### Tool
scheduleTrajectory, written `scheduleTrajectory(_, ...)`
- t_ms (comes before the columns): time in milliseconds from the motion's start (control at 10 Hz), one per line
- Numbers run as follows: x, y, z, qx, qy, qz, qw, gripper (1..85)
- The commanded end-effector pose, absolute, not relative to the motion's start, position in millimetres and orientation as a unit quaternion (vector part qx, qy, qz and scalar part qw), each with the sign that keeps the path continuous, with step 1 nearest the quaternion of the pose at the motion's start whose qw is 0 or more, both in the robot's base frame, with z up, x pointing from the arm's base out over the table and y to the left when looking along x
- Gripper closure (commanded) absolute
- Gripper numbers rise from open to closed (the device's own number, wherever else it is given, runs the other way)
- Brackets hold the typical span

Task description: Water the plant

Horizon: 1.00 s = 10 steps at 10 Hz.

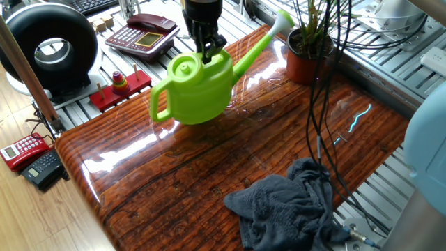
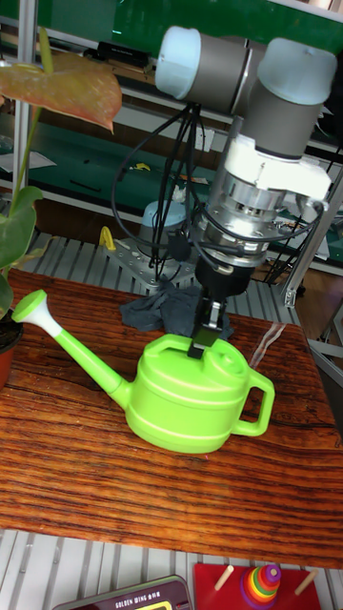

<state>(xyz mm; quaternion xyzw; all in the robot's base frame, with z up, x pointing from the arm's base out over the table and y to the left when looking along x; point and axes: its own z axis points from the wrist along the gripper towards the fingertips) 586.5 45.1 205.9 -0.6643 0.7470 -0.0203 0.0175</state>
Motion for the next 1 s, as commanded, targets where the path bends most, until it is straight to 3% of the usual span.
scheduleTrajectory(0, 582.2, 34.2, 206.3, -0.662, 0.749, -0.017, 0.023, 84.7)
scheduleTrajectory(500, 576.1, 12.0, 212.6, -0.668, 0.743, -0.008, 0.028, 84.7)
scheduleTrajectory(900, 575.4, 25.8, 216.0, -0.655, 0.754, 0.011, 0.045, 84.7)
